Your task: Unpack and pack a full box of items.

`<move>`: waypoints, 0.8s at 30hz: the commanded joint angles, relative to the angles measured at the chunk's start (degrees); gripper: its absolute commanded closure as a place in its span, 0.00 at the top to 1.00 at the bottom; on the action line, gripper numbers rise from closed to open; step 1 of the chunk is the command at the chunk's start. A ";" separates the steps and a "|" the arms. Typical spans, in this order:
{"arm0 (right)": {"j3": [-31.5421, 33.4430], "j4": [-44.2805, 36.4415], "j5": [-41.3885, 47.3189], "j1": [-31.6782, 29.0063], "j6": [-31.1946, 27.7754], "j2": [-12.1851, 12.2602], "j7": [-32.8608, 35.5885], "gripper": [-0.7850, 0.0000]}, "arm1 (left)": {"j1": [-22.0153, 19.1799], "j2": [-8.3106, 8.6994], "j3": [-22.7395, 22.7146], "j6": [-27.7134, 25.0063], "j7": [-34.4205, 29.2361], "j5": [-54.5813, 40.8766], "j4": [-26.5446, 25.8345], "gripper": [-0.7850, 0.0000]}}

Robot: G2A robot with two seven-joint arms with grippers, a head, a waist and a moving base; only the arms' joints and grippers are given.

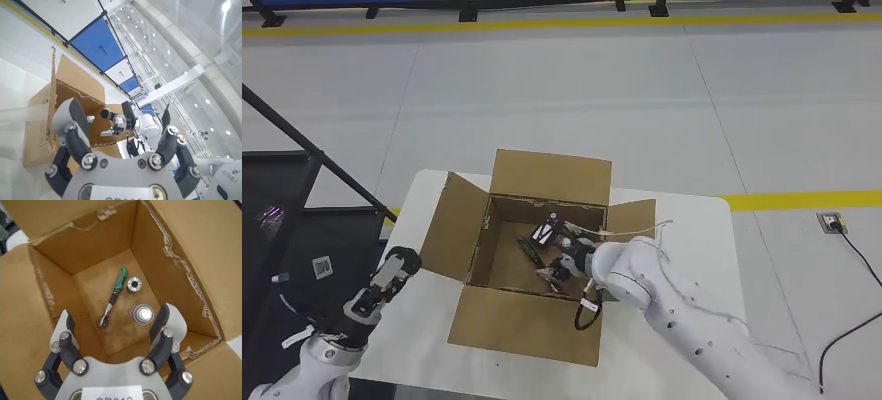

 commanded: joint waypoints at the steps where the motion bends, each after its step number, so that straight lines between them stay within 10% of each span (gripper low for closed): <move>1: -1.76 4.08 -0.53 2.02 2.21 -1.16 0.42 1.00 | 0.57 0.02 -0.04 -0.54 0.39 -0.10 -0.13 1.00; 10: -5.10 15.28 1.67 6.94 3.27 -4.99 1.40 0.98 | 1.65 0.12 -0.56 -1.08 0.89 -0.44 -0.69 1.00; 11: -5.33 16.03 1.68 7.24 3.30 -5.32 1.21 0.49 | 1.65 0.12 -0.56 -1.08 0.89 -0.44 -0.69 1.00; 18: -7.63 20.20 -1.17 8.88 4.58 -7.39 2.53 0.27 | 1.65 0.12 -0.56 -1.08 0.89 -0.44 -0.69 1.00; 21: -7.99 21.35 -1.62 9.19 5.19 -8.14 2.84 0.00 | 1.65 0.12 -0.56 -1.08 0.89 -0.44 -0.69 1.00; 24: -7.72 22.15 -1.16 9.57 3.93 -8.60 3.16 0.00 | 1.65 0.12 -0.56 -1.08 0.89 -0.44 -0.69 1.00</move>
